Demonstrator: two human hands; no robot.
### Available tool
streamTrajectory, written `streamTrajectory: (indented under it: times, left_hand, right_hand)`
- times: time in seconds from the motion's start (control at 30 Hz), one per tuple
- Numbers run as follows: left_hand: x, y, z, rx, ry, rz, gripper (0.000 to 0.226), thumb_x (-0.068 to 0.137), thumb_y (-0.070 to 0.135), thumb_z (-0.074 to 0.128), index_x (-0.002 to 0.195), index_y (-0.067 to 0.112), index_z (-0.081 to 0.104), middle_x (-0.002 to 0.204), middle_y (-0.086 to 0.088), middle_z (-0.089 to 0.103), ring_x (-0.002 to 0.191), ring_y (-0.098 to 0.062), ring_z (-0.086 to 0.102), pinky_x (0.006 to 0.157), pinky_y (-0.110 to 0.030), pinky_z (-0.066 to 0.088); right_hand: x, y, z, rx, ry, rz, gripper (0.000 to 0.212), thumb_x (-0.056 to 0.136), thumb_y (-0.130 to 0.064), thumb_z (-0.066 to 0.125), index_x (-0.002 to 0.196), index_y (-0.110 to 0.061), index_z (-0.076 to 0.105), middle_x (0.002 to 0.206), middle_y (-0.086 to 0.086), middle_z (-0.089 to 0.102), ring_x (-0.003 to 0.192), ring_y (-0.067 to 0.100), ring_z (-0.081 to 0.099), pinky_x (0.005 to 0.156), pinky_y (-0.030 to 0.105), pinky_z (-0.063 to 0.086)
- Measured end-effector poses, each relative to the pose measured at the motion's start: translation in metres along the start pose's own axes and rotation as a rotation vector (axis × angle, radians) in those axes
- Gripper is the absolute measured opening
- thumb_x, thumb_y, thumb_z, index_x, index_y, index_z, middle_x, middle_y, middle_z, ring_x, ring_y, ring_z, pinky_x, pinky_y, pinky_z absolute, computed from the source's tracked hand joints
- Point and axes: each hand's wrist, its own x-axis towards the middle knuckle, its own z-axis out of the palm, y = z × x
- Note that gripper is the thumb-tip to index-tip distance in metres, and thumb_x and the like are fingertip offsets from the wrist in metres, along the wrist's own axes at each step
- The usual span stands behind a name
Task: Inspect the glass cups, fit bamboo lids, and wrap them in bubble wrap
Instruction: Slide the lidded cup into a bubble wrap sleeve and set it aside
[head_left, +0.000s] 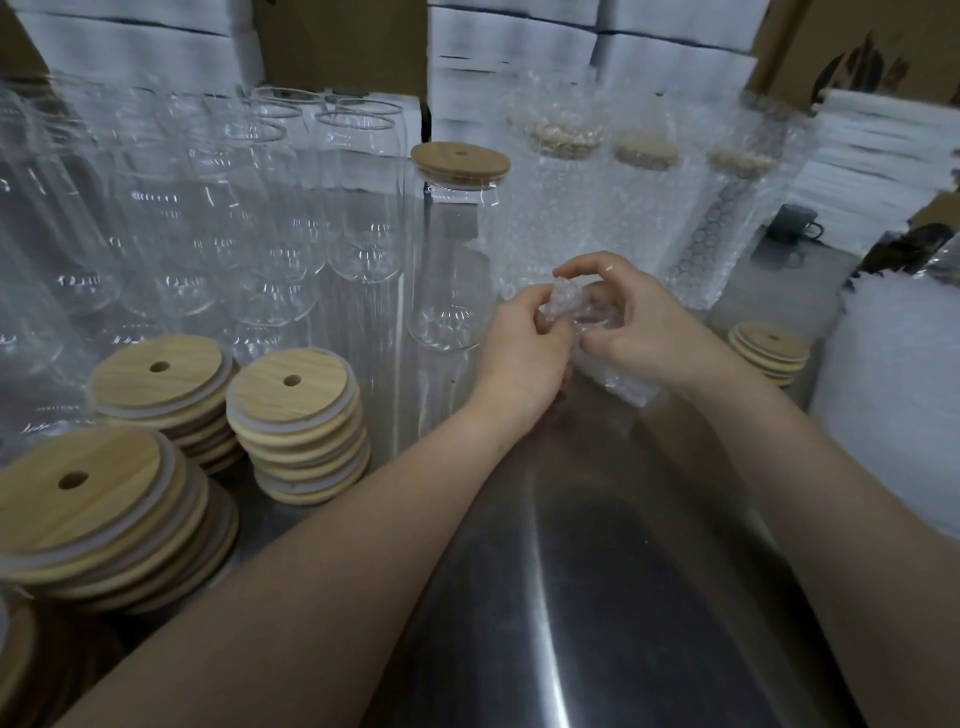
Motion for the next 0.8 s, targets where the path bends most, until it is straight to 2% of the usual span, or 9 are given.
streamTrajectory:
  times: [0.07,0.13,0.23,0.3,0.37,0.47,0.57,0.7,0.8]
  left_hand:
    - [-0.001,0.001,-0.001,0.016,0.001,0.019,0.023,0.094,0.003,0.047,0.093,0.021,0.061,0.055,0.006,0.051,0.042,-0.013,0.050,0.047,-0.041,0.052]
    - [-0.001,0.001,-0.001,0.043,0.003,0.042,0.022,0.093,0.003,0.048,0.096,0.020,0.061,0.056,0.006,0.051,0.041,-0.012,0.049,0.047,-0.041,0.052]
    - [-0.001,0.002,-0.002,0.072,0.022,0.053,0.024,0.092,0.003,0.050,0.105,0.017,0.064,0.060,0.006,0.051,0.042,-0.011,0.050,0.041,-0.031,0.049]
    - [-0.001,0.003,-0.002,0.088,0.036,0.037,0.030,0.091,0.001,0.048,0.113,0.012,0.065,0.069,0.002,0.054,0.048,-0.018,0.054,0.038,-0.022,0.044]
    - [0.001,0.004,-0.003,0.115,0.052,0.021,0.037,0.090,0.003,0.048,0.122,0.012,0.064,0.075,-0.001,0.057,0.053,-0.026,0.059,0.040,-0.021,0.042]
    - [0.001,0.005,-0.004,0.177,0.079,0.043,0.029,0.088,0.005,0.049,0.108,0.013,0.069,0.073,-0.002,0.062,0.065,-0.034,0.063,0.058,-0.032,0.051]
    - [0.000,0.007,-0.003,0.219,0.113,0.060,0.020,0.085,0.006,0.050,0.090,0.008,0.070,0.060,-0.001,0.052,0.070,-0.041,0.062,0.066,-0.042,0.051]
    - [-0.001,0.008,-0.004,0.251,0.188,0.032,0.020,0.083,0.010,0.056,0.091,0.013,0.074,0.063,-0.001,0.055,0.083,-0.036,0.062,0.075,-0.037,0.052]
    - [-0.003,0.007,-0.004,0.293,0.188,0.045,0.015,0.078,0.021,0.056,0.078,0.015,0.070,0.056,0.003,0.051,0.075,-0.032,0.059,0.068,-0.034,0.048]
  right_hand:
    - [0.001,0.001,-0.001,-0.017,0.024,0.001,0.049,0.077,0.004,0.060,0.118,-0.024,0.057,0.101,0.008,0.071,0.090,0.010,0.067,0.081,0.024,0.049]
    - [0.002,0.001,-0.001,-0.024,0.058,0.008,0.047,0.079,0.006,0.058,0.117,-0.023,0.059,0.096,0.006,0.072,0.074,0.003,0.060,0.070,0.019,0.042]
    - [0.002,-0.001,-0.002,0.044,0.098,0.032,0.044,0.082,0.012,0.051,0.109,-0.020,0.063,0.093,0.007,0.072,0.073,0.007,0.062,0.066,0.017,0.044]
    - [0.001,-0.003,-0.003,0.130,0.143,0.050,0.041,0.086,0.015,0.046,0.101,-0.017,0.066,0.089,0.002,0.071,0.072,-0.001,0.065,0.065,0.010,0.047]
    - [0.001,-0.003,-0.005,0.164,0.213,0.082,0.034,0.088,0.012,0.049,0.096,-0.014,0.070,0.087,-0.001,0.070,0.065,-0.006,0.065,0.059,0.007,0.045]
    - [0.002,0.000,-0.007,0.177,0.287,0.120,0.030,0.090,0.010,0.049,0.095,-0.008,0.072,0.083,0.004,0.071,0.059,0.003,0.068,0.052,0.013,0.047]
    - [0.005,0.002,-0.007,0.199,0.371,0.115,0.030,0.092,0.006,0.050,0.088,-0.014,0.071,0.079,0.001,0.071,0.060,0.008,0.069,0.053,0.022,0.051]
    - [0.010,0.006,-0.011,0.278,0.532,0.137,0.019,0.093,0.002,0.053,0.093,-0.007,0.070,0.065,-0.005,0.070,0.052,0.009,0.065,0.044,0.016,0.043]
    - [0.010,0.009,-0.015,0.346,0.534,0.211,0.015,0.094,-0.004,0.056,0.094,-0.010,0.070,0.062,-0.005,0.071,0.048,0.013,0.066,0.041,0.018,0.041]
